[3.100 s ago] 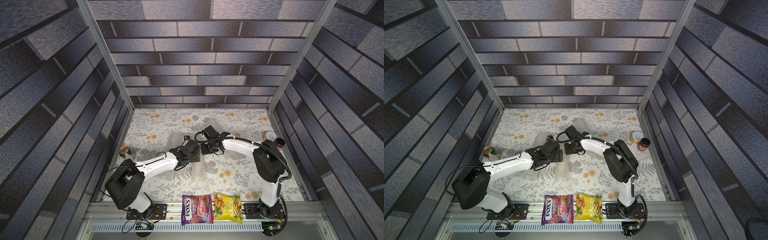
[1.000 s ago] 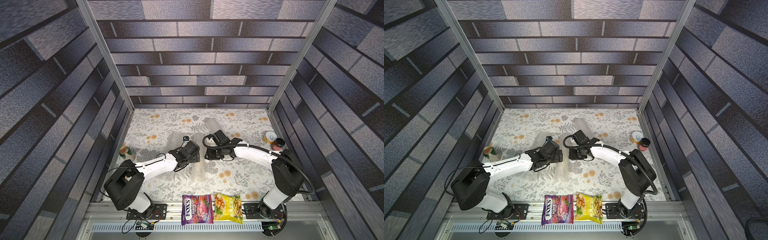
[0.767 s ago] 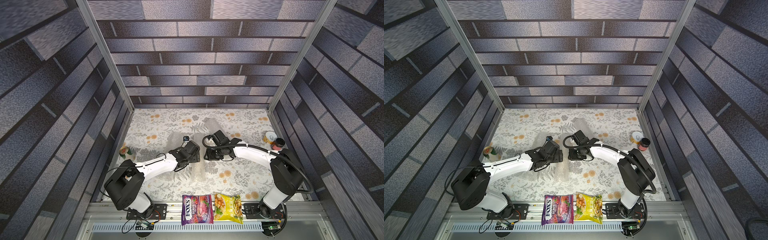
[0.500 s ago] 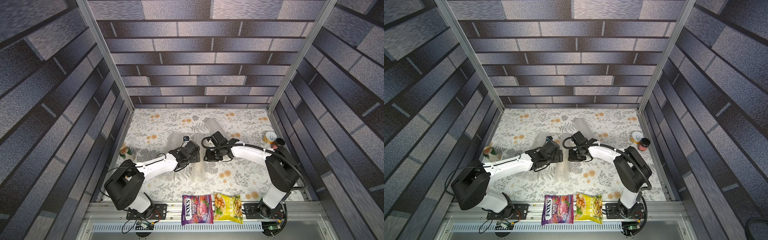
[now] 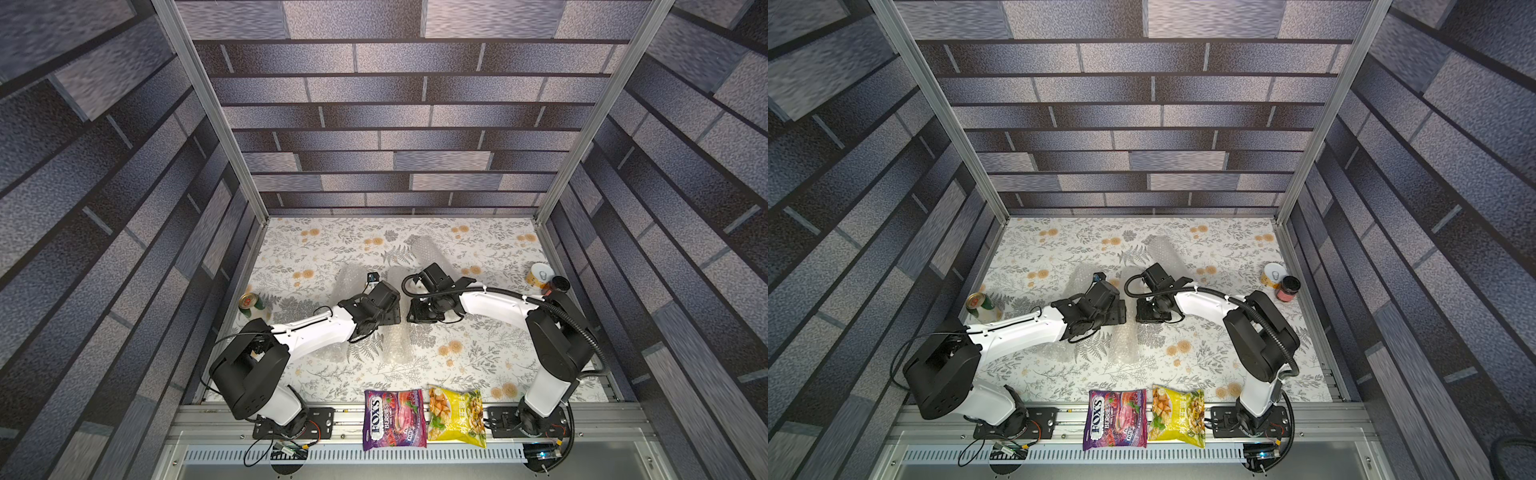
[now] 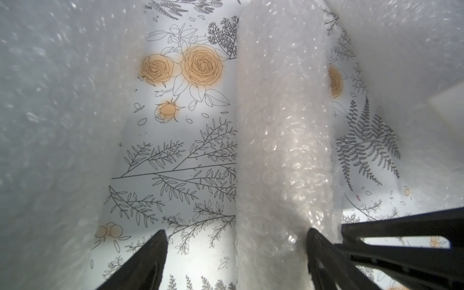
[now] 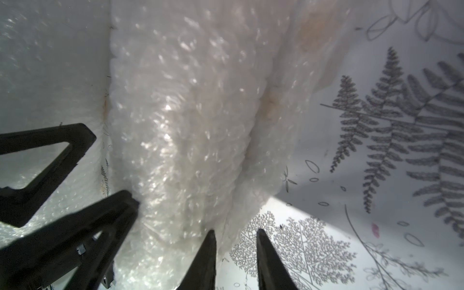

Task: Unwrap the vase from the bubble wrap
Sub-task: Unwrap the bubble wrap at the center of the board.

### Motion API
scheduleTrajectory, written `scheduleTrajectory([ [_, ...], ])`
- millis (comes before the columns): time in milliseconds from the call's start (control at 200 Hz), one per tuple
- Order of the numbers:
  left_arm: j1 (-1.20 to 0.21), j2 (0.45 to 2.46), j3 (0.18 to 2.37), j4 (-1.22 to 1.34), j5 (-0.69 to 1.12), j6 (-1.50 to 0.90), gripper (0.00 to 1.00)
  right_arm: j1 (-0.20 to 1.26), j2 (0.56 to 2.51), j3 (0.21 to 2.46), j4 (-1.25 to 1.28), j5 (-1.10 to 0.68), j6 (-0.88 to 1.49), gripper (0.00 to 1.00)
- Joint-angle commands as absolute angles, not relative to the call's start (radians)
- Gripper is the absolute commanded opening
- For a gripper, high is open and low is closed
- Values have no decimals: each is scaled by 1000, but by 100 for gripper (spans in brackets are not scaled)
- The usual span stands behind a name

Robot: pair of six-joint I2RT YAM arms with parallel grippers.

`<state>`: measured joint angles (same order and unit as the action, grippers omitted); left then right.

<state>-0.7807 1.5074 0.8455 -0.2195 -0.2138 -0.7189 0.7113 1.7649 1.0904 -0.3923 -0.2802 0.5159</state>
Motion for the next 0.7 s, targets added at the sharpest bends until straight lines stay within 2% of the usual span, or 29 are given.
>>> scheduleTrajectory([
  [0,-789,1546,835,-313,-205,-709,87,710,1790,1114,-402,-297,516,29],
  [200,-790,1552,832,-307,-204,-711,87,714,1780,1109,-417,-294,514,24],
  [456,-786,1560,826,-305,-204,-715,87,716,1758,1108,-425,-300,509,7],
  [697,-748,1532,774,-286,-193,-728,87,716,1758,1098,-439,-285,492,0],
])
